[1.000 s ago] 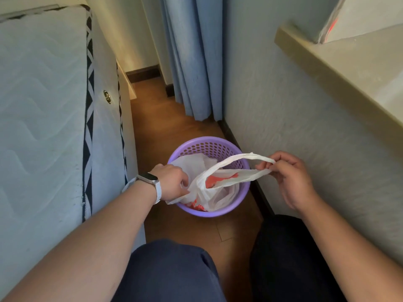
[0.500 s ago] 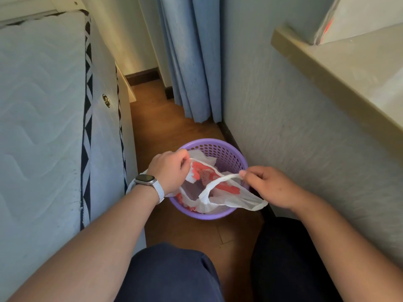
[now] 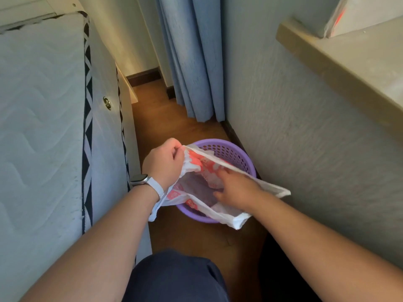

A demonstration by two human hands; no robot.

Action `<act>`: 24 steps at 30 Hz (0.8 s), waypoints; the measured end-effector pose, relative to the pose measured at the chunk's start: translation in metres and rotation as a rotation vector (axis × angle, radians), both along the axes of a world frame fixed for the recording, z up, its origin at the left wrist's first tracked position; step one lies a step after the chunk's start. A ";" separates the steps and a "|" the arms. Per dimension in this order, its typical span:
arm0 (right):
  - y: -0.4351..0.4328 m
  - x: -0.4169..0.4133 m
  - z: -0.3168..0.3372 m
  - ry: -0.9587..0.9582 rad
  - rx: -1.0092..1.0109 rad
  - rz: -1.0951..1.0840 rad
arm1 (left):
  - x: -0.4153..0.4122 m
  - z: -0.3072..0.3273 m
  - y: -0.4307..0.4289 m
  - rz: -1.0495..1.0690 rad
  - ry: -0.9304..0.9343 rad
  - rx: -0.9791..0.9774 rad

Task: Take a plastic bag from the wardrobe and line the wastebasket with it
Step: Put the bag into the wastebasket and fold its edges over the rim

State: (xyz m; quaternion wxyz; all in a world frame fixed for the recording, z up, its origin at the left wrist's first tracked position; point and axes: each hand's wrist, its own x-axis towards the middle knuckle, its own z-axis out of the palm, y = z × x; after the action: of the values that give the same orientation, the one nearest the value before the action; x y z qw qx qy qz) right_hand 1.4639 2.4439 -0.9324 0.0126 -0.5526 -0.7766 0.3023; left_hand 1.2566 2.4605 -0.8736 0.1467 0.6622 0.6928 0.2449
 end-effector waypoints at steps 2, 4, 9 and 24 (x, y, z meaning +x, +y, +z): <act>0.010 0.011 -0.004 0.049 0.088 -0.076 | -0.007 -0.005 0.004 0.059 0.028 0.011; 0.020 0.024 -0.007 0.155 0.115 -0.106 | -0.013 -0.011 0.006 0.107 0.075 -0.016; 0.021 0.047 -0.015 0.145 0.055 -0.128 | -0.020 -0.020 0.005 0.162 0.154 -0.103; 0.036 0.034 -0.027 0.165 0.281 0.006 | 0.045 -0.050 -0.019 -0.483 0.352 -0.185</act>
State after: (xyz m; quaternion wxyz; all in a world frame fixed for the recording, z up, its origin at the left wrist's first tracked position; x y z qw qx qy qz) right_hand 1.4980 2.4795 -0.9592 0.1527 -0.5163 -0.8092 0.2351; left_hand 1.3015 2.4413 -0.9241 0.1379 0.8237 0.5496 0.0204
